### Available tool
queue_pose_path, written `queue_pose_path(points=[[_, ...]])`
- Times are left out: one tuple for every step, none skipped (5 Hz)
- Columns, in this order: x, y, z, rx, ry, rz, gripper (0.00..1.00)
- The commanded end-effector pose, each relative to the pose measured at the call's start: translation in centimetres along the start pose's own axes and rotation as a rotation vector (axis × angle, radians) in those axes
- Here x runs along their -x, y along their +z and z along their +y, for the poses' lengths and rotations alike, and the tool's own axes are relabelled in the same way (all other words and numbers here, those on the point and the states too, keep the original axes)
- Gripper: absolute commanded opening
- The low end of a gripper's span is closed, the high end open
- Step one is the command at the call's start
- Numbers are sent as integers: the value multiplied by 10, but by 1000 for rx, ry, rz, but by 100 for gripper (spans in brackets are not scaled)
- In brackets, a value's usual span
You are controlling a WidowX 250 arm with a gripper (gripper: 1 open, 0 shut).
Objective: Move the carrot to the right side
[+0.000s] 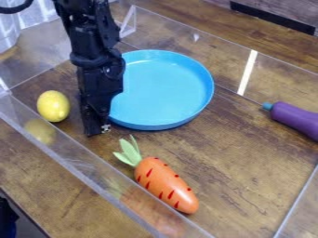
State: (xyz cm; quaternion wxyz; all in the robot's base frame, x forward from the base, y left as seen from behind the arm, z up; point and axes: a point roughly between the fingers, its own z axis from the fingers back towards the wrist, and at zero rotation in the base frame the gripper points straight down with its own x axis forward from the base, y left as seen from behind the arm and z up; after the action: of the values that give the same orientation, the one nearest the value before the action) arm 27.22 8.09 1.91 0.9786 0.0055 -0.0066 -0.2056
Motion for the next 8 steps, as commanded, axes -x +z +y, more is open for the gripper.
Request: queue_pose_path(points=[[-4, 9, 1, -31, -7, -29, 0], [-6, 10, -5, -25, -80, -42, 0], [-8, 11, -12, -23, -153, -56, 0], [-17, 12, -27, -20, -121, -67, 0], [-30, 13, -45, -12, -106, -70, 100], [-29, 14, -52, -15, -115, -67, 0], [-25, 14, -52, -16, -109, -68, 0], [-22, 14, -53, -17, -106, -65, 100]])
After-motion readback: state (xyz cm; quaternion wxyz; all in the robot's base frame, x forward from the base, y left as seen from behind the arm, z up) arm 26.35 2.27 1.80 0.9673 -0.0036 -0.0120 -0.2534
